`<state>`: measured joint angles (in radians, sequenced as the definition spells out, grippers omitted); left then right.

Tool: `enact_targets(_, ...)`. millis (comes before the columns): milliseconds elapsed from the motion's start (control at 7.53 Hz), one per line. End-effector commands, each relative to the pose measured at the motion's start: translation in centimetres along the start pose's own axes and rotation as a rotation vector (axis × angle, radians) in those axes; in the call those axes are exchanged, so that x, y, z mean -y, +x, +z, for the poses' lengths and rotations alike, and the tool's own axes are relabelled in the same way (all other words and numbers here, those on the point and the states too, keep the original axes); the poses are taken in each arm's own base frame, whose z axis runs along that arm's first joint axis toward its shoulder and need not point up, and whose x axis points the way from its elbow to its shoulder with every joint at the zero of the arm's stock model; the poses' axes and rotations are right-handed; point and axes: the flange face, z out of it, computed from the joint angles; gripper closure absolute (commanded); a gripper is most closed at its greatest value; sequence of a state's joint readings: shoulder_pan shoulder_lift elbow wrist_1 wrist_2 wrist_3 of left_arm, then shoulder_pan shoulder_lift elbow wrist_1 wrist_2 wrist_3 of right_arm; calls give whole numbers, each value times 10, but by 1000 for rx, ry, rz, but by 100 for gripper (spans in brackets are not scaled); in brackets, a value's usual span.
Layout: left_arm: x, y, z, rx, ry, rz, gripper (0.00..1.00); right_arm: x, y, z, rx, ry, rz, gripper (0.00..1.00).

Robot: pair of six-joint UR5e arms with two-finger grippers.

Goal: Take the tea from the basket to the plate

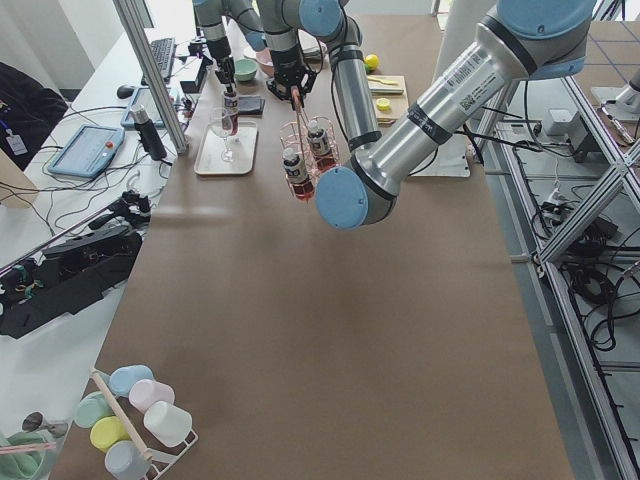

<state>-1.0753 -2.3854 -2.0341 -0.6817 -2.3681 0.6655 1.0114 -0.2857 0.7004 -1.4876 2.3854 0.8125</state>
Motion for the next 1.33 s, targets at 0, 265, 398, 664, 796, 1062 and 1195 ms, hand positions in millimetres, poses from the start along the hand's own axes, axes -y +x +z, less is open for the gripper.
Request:
enact_targets(0, -88, -39, -29, -28, -70, -25, 100, -3, -5, 7, -14, 5, -22, 100)
enact_targets(265, -163, -82, -29, -38, -104, -49, 100, -4, -3, 11, -20, 3, -33, 100)
enact_targets(398, -188, -102, -35, -37, -118, -59, 100, -3, -3, 12, -32, 14, -54, 100)
enact_targets(664, -217, -135, -39, -56, -131, -69, 100, -5, -4, 15, -34, 11, -57, 88)
enact_targets(796, -221, -148, -33, -72, -135, -59, 100, -7, -5, 20, -38, 6, -60, 81)
enact_targets(1062, -228, -185, -25, -47, -125, -37, 100, -9, -7, 23, -43, 0, -127, 57)
enact_targets(1195, -228, -201, -23, -24, -117, -16, 100, -8, -8, 17, -42, 11, -136, 53)
